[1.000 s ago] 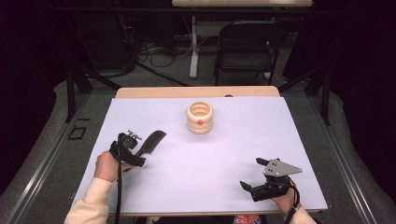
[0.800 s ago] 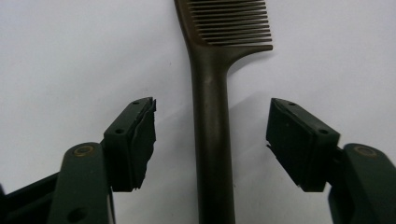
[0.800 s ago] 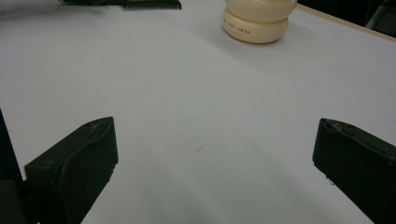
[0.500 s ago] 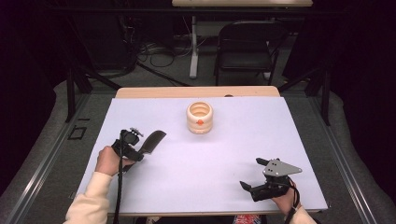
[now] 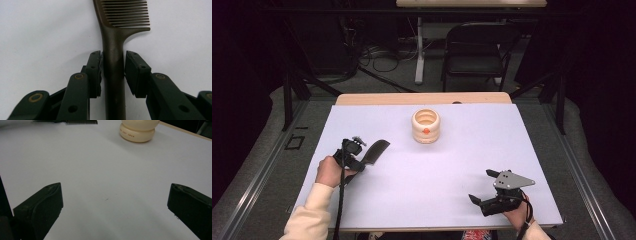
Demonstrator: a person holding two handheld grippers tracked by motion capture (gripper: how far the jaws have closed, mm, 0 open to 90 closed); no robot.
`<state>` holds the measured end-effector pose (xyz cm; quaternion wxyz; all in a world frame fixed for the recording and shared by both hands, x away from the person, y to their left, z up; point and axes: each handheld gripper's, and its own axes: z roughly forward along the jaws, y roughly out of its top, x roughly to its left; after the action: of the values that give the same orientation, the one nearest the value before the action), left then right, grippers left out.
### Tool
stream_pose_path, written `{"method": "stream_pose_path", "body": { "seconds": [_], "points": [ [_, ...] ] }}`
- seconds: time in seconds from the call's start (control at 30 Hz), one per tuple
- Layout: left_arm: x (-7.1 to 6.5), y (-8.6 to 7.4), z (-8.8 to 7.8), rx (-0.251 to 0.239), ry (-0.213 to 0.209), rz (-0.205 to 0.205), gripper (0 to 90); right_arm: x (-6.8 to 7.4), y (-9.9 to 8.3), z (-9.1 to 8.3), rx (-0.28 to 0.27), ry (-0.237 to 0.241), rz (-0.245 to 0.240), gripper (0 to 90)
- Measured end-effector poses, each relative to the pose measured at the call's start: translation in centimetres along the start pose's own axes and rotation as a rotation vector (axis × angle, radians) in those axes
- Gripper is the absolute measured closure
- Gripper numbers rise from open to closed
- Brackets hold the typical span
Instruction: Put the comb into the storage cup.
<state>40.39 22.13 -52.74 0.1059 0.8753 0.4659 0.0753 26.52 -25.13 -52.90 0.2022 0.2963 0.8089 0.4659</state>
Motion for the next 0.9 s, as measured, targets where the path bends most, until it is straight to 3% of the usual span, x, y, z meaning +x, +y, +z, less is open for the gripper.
{"method": "stream_pose_path", "body": {
  "seconds": [0.17, 0.33, 0.53, 0.9],
  "points": [
    [0.06, -0.07, 0.03, -0.003, -0.023, -0.017, 70.4, -0.01, -0.01, -0.01, -0.001, 0.0, 0.0, 0.0],
    [-0.02, -0.08, 0.04, -0.004, -0.019, -0.023, 71.8, 0.01, 0.0, -0.02, 0.001, -0.001, 0.0, 0.0],
    [-0.05, -0.13, -0.03, -0.009, -0.015, -0.006, 72.5, 0.01, 0.0, -0.03, 0.002, -0.002, -0.001, 0.0],
    [-0.31, -0.55, -0.56, -0.081, -0.037, 0.005, 72.5, -0.01, 0.01, -0.07, 0.0, -0.003, -0.002, 0.0]
  ]
}}
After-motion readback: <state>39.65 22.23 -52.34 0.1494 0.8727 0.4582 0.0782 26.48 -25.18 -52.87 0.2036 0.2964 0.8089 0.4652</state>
